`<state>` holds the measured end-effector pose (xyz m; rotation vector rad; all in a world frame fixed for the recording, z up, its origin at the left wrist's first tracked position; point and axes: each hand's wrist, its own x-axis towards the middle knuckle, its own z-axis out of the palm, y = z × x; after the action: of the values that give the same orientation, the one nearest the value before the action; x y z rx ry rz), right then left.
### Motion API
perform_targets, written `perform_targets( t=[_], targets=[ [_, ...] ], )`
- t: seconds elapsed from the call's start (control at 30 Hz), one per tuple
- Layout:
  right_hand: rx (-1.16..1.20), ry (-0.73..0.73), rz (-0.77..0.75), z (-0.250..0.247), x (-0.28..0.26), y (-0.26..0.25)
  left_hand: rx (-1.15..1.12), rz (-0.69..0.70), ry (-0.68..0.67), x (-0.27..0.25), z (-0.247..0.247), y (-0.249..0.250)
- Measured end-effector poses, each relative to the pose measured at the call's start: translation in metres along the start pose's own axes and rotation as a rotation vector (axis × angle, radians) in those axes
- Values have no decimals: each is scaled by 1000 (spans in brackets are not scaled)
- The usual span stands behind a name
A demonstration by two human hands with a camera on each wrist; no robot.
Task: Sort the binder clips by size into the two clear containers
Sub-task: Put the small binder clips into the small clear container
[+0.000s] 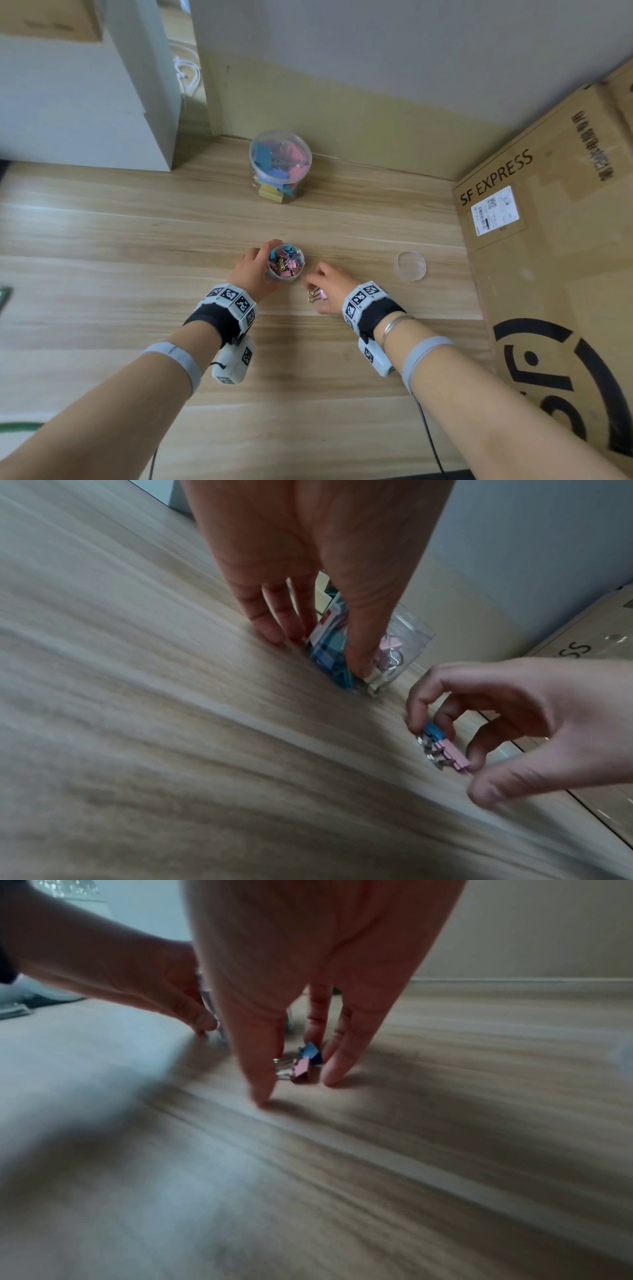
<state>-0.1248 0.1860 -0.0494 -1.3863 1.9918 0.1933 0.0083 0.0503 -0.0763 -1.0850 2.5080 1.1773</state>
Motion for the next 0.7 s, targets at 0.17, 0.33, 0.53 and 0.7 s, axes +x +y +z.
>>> perform_targets(
  t=[0.17, 0.33, 0.53, 0.7],
  targets=[
    [-50, 8, -1, 1, -1, -1, 4, 2, -8, 1, 0, 0],
    [-78, 43, -13, 2, 0, -3, 2, 8, -2, 1, 0, -1],
    [136, 256, 40, -22, -5, -1, -25, 14, -7, 1, -1, 0],
    [179, 396, -22, -51, 3, -25, -25, 26, -34, 2, 2, 9]
  ],
)
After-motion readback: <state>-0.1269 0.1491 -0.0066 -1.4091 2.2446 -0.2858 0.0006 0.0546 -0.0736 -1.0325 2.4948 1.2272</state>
